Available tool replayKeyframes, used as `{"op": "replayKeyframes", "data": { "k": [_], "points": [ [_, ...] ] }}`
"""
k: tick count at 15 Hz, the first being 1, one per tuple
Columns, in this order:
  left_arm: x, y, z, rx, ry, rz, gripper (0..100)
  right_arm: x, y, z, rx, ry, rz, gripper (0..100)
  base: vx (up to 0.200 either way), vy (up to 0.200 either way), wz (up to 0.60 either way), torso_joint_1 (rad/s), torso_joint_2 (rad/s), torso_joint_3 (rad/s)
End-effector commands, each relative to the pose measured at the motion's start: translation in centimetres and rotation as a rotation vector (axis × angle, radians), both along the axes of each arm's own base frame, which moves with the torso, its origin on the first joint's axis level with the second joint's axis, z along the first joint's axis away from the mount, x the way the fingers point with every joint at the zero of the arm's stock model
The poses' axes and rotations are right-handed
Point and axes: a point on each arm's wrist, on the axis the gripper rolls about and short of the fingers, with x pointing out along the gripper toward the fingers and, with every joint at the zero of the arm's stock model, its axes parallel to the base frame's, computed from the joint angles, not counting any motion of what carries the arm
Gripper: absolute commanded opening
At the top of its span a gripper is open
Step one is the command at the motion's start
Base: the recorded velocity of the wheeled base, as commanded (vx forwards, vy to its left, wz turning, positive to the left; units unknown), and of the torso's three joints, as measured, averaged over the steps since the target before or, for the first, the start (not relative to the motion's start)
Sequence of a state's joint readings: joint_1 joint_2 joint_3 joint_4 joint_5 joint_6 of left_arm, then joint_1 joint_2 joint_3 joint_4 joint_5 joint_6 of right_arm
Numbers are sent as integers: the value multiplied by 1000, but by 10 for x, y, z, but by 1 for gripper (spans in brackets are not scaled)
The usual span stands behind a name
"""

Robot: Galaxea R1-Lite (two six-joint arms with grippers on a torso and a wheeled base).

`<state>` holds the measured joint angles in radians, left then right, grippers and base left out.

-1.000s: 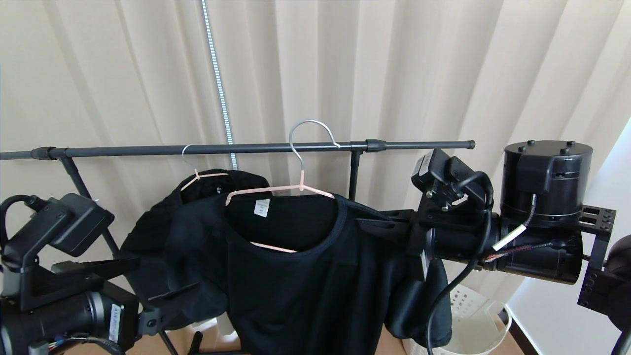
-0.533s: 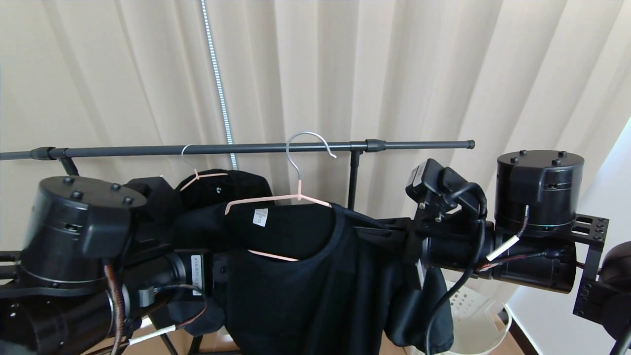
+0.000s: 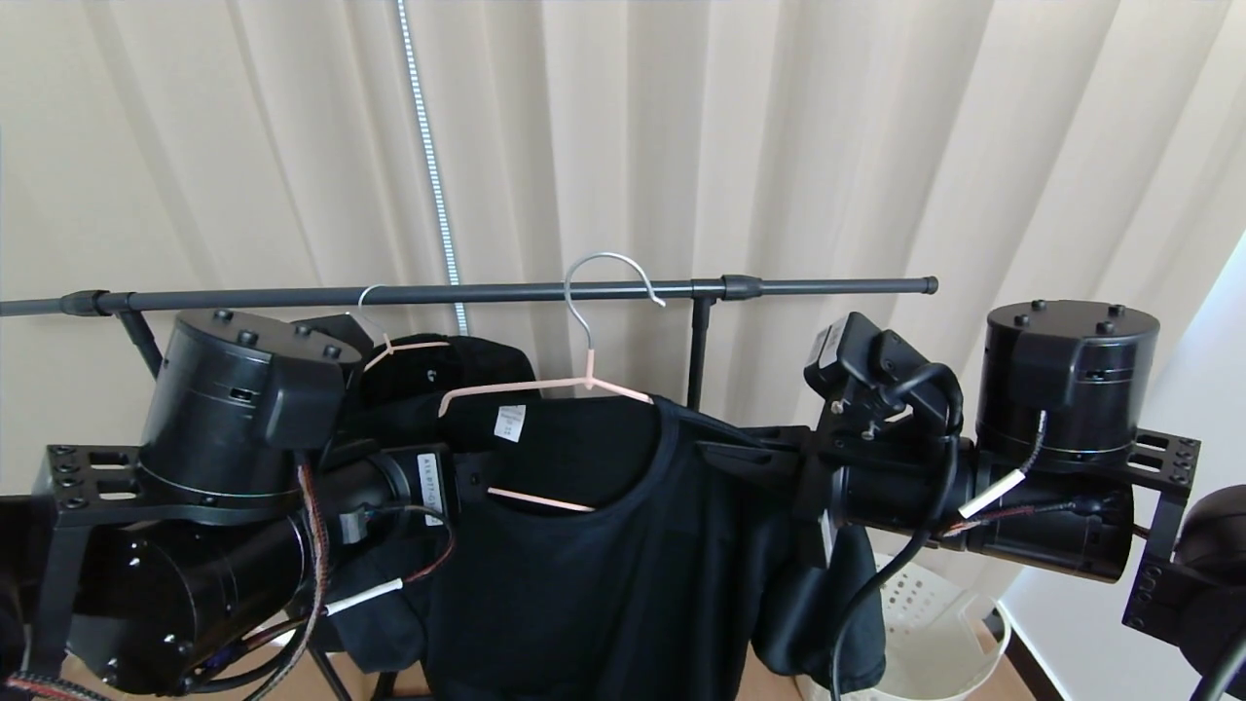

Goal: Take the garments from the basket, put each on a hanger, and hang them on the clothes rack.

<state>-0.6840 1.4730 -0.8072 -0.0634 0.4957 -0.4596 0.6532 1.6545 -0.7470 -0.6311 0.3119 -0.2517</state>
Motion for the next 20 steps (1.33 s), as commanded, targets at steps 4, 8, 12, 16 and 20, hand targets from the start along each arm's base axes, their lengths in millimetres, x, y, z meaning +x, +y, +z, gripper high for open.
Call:
{"op": "replayKeyframes", "data": {
  "k": [4, 8, 12, 16, 20],
  "points": [
    [9, 4, -5, 12, 14, 38, 0, -2, -2, -3, -5, 9, 3, 0, 0, 0, 0, 0, 0, 0],
    [8, 4, -5, 14, 16, 36, 0, 0, -1, -4, -7, 12, 1, 0, 0, 0, 0, 0, 0, 0],
    [7, 5, -2, 10, 6, 33, 0, 3, 0, -8, -13, 19, -4, 0, 0, 0, 0, 0, 0, 0],
    [-1, 13, 11, 39, -43, 2, 0, 6, -5, -16, -37, 41, -12, 0, 0, 0, 0, 0, 0, 0],
    [-1, 25, 13, 101, -51, 13, 0, 7, -15, -18, -63, 17, 11, 0, 0, 0, 0, 0, 0, 0]
  ]
}}
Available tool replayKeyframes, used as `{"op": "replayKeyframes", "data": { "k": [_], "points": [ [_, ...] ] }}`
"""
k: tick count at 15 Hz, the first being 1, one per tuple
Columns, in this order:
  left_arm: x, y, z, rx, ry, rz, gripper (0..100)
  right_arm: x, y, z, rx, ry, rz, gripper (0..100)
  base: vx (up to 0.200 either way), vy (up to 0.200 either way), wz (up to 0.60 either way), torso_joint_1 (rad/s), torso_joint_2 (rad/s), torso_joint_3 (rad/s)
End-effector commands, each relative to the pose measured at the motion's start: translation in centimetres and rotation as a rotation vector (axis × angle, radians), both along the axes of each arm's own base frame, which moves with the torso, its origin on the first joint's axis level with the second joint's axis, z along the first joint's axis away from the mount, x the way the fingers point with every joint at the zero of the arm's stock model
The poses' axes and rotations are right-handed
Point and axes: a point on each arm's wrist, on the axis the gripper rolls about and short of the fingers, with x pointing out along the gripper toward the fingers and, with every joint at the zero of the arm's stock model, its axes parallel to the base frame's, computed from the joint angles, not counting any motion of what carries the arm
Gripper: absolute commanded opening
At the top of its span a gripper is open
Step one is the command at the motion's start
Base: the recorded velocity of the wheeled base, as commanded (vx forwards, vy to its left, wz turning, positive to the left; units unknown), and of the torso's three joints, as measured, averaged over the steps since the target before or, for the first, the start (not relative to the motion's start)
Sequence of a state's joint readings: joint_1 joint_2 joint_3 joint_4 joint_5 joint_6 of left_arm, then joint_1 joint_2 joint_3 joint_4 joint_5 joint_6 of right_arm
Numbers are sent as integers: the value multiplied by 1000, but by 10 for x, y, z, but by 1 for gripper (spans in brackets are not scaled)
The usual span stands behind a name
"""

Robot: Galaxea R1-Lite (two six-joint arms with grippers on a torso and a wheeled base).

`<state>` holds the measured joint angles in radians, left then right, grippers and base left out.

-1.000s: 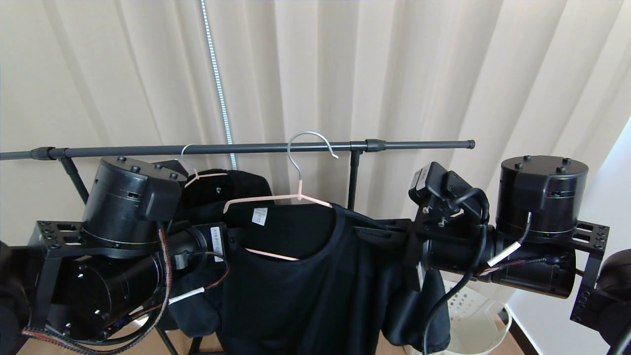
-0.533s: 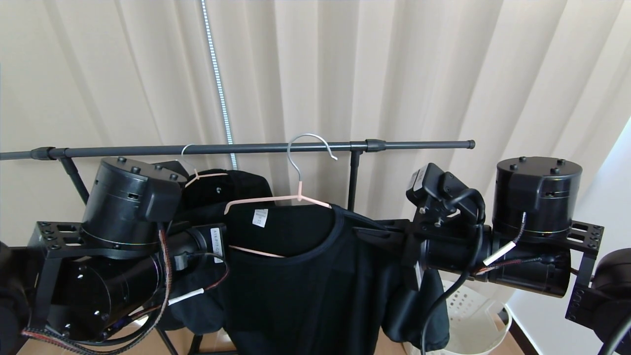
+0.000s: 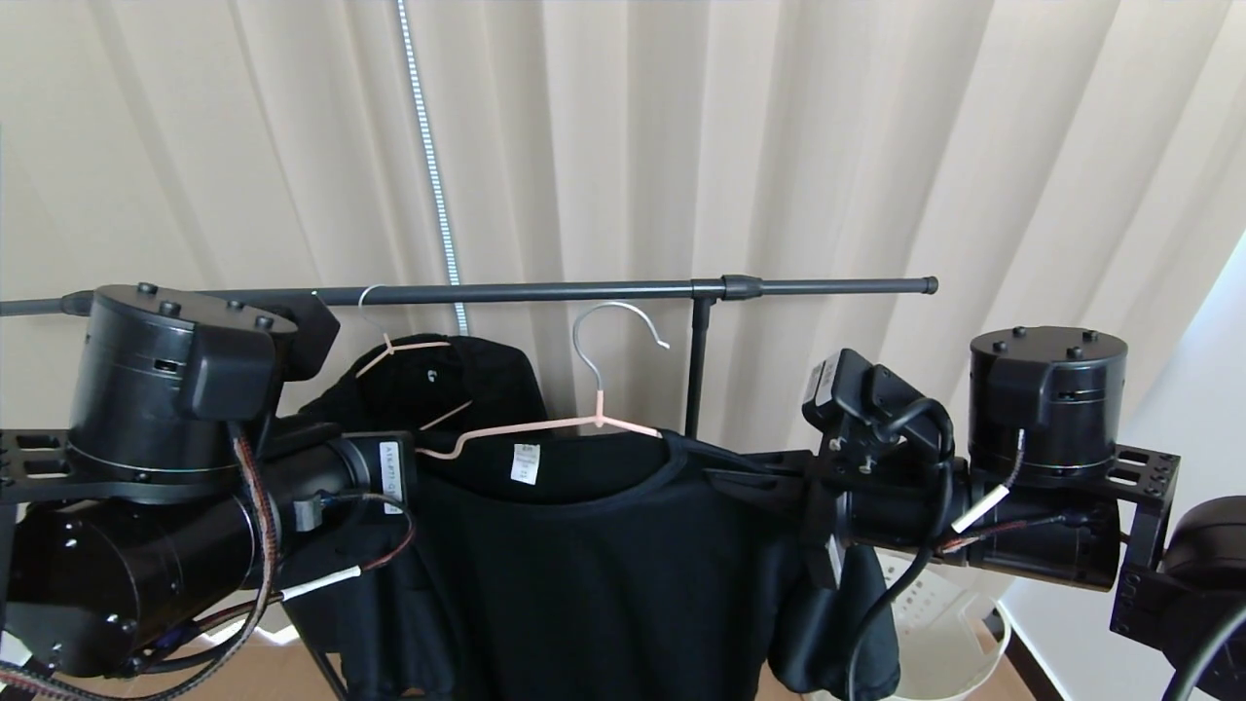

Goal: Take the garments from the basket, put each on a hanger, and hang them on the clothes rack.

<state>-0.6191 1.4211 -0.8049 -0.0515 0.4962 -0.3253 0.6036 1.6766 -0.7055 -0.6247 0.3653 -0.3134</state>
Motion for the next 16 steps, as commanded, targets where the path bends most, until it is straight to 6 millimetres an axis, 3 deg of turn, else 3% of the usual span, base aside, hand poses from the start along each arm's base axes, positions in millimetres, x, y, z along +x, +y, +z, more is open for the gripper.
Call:
{"op": "replayKeyframes", "data": {
  "k": [1, 8, 12, 16],
  "points": [
    [1, 9, 1, 31, -3, 17, 0, 1, -3, 0, -4, 0, -9, 0, 0, 0, 0, 0, 0, 0],
    [8, 14, 6, 86, -20, 18, 0, -1, -10, 3, 16, 10, 35, 0, 0, 0, 0, 0, 0, 0],
    [4, 2, 17, 74, -55, -42, 0, 8, -4, -2, 8, 34, 34, 0, 0, 0, 0, 0, 0, 0],
    [-4, -13, 15, 74, -50, -116, 0, 14, 4, -4, 50, 92, 17, 0, 0, 0, 0, 0, 0, 0]
  ]
}}
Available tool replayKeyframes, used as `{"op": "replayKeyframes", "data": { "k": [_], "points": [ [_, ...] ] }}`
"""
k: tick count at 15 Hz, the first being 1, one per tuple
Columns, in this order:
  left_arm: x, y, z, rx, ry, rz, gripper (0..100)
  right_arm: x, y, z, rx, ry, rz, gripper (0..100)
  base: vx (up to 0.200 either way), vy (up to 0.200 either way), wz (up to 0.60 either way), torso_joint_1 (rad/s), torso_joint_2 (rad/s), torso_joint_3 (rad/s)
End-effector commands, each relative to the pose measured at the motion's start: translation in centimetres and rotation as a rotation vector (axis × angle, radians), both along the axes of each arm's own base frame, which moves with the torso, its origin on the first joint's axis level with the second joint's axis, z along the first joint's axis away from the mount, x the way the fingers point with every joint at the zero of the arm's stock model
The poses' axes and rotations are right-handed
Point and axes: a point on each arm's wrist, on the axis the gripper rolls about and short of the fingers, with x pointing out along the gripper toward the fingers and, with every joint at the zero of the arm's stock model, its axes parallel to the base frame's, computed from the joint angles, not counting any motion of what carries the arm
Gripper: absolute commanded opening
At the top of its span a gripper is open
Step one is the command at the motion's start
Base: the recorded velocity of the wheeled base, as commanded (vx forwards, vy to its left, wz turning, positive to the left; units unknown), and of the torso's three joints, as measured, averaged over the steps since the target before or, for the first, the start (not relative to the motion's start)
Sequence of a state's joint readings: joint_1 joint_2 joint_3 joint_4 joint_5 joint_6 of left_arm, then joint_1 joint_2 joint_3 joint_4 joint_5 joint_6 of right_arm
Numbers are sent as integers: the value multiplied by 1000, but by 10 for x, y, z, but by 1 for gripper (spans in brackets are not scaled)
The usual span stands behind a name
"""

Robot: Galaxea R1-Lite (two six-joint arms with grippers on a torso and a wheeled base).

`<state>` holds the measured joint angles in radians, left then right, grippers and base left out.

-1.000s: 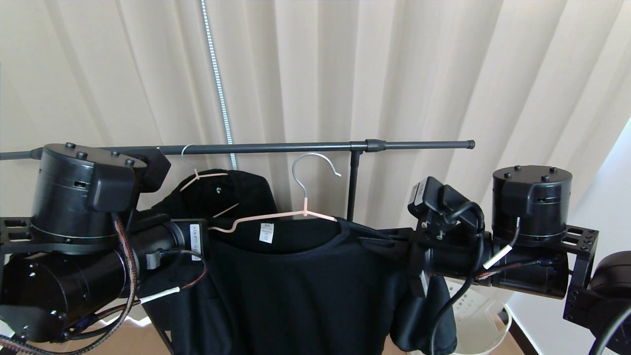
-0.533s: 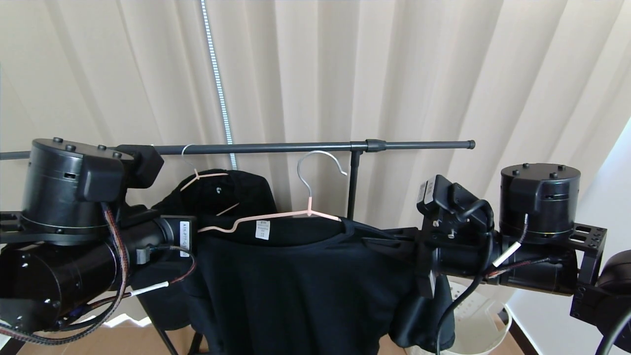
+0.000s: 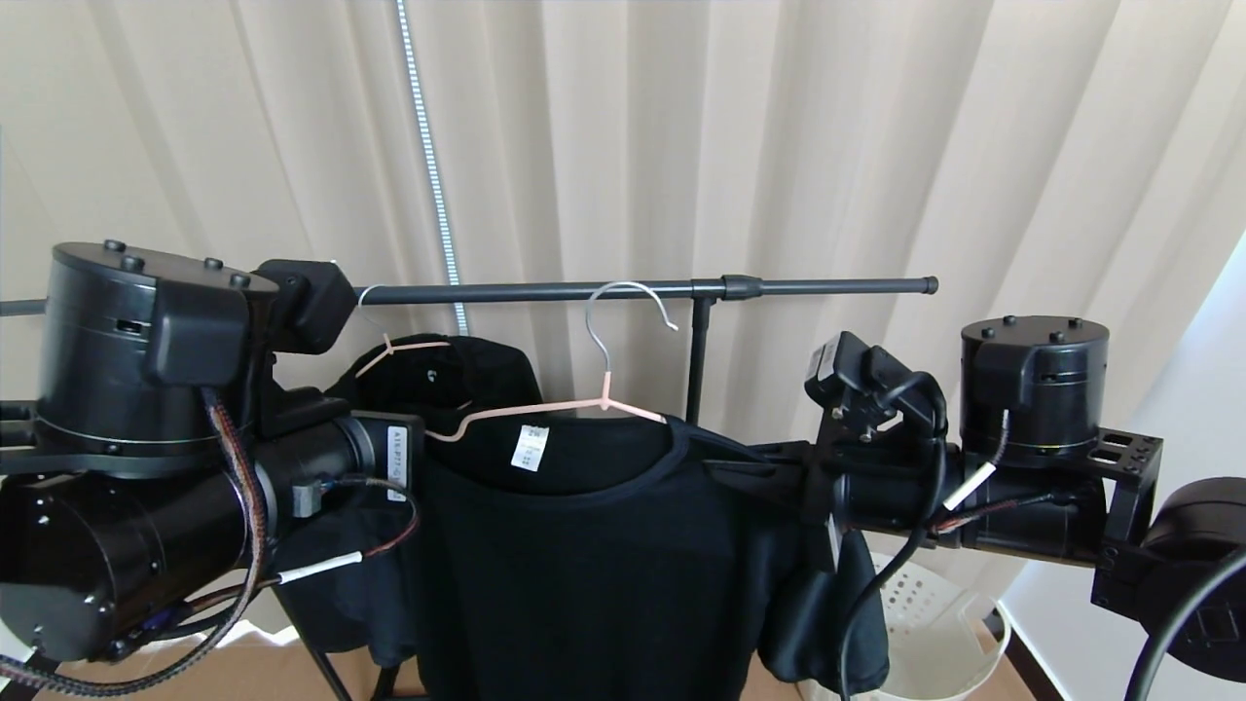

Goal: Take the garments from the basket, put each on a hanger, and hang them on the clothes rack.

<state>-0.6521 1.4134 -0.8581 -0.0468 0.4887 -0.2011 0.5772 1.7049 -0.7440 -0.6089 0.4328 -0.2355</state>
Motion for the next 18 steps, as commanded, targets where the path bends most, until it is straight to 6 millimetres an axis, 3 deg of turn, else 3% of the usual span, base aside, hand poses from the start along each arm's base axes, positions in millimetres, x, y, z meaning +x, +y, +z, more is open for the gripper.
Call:
{"op": "replayKeyframes", "data": {
  "k": [1, 5, 11, 18],
  "points": [
    [-5, -9, -2, 2, 7, -42, 0, 4, 6, -7, -8, 23, 6, 0, 0, 0, 0, 0, 0, 0],
    [-4, -19, -9, 10, 28, -72, 0, 2, 13, -12, -16, 41, 29, 0, 0, 0, 0, 0, 0, 0],
    [-14, -38, -2, -27, 24, -182, 0, 4, 21, -20, -3, 71, 37, 0, 0, 0, 0, 0, 0, 0],
    [-15, -46, -3, -27, 27, -211, 0, 1, 20, -22, 50, 58, 72, 0, 0, 0, 0, 0, 0, 0]
  ]
}}
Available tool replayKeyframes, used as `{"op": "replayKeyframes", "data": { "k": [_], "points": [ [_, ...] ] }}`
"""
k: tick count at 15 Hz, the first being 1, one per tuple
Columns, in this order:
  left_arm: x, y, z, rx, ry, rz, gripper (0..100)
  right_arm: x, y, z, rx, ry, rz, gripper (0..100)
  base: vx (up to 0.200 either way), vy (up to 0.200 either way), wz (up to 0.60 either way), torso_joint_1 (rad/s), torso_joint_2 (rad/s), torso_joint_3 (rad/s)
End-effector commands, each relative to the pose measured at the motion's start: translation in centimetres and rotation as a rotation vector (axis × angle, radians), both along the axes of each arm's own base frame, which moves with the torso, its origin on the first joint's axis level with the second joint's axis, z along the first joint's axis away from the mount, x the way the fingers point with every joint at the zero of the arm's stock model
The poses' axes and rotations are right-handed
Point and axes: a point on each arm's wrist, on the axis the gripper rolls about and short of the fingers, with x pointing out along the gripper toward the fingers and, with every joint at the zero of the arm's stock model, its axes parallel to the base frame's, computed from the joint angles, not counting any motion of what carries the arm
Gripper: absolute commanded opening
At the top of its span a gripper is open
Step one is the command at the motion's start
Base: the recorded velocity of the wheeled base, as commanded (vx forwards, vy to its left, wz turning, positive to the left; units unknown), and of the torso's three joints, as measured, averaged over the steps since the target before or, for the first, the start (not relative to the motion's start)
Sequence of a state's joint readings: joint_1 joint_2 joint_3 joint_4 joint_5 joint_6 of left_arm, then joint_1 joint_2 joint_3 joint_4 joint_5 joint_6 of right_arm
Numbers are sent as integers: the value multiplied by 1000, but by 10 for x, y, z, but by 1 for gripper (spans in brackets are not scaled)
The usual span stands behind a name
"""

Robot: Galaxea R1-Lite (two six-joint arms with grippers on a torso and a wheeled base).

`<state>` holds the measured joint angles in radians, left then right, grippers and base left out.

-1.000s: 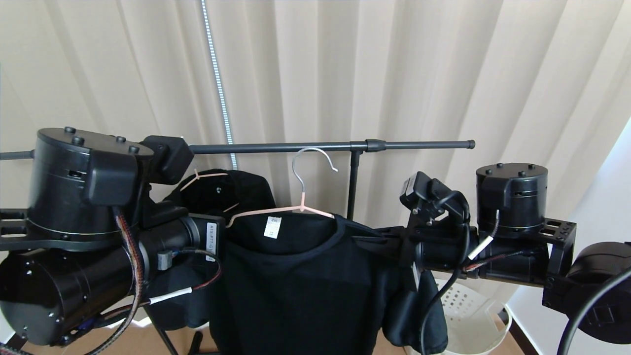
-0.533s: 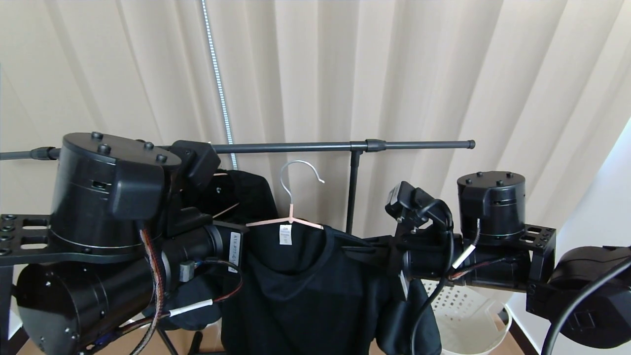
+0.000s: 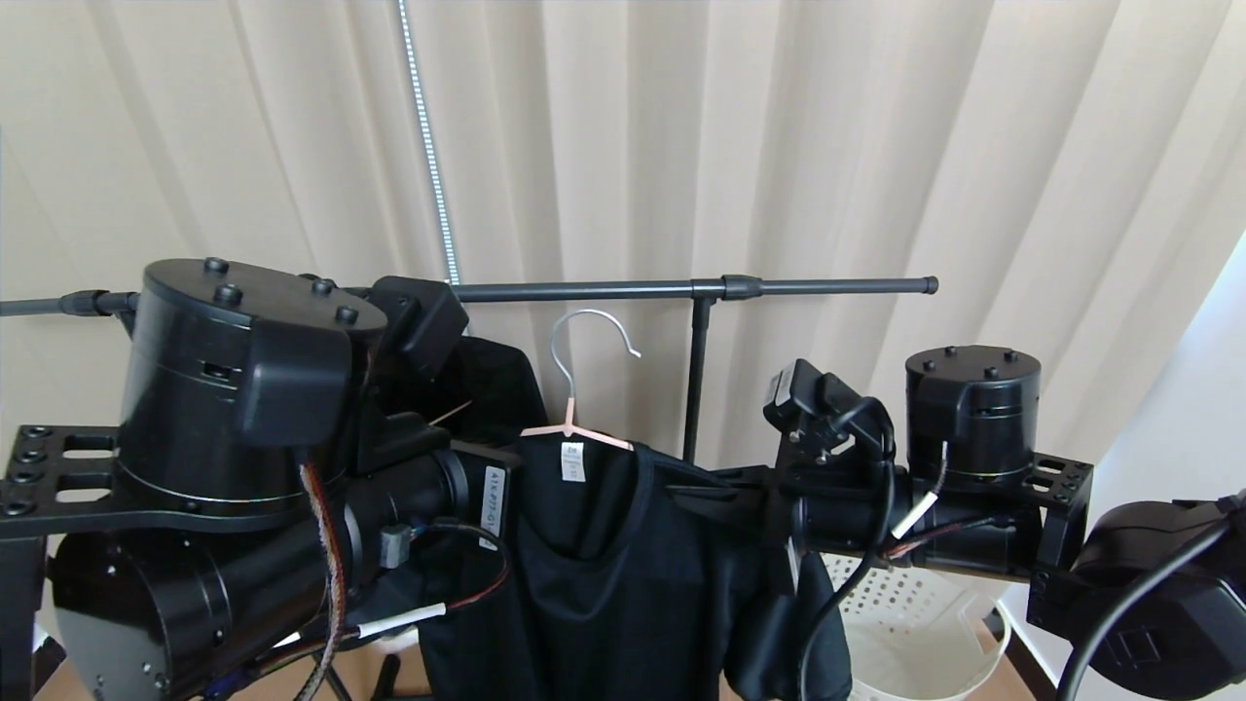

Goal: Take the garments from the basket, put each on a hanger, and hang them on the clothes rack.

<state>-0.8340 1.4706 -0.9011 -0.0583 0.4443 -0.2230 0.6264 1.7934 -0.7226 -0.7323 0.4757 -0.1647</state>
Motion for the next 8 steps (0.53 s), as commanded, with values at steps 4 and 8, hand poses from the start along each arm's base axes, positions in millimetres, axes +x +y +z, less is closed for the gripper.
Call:
{"op": "replayKeyframes", "data": {
  "k": [4, 8],
  "points": [
    [1, -2, -2, 5, 3, 0, 100, -2, -1, -2, 8, -10, 5, 0, 0, 0, 0, 0, 0, 0],
    [-7, 3, -3, 15, 2, -17, 100, -1, -3, 0, 17, -22, -1, 0, 0, 0, 0, 0, 0, 0]
  ]
}}
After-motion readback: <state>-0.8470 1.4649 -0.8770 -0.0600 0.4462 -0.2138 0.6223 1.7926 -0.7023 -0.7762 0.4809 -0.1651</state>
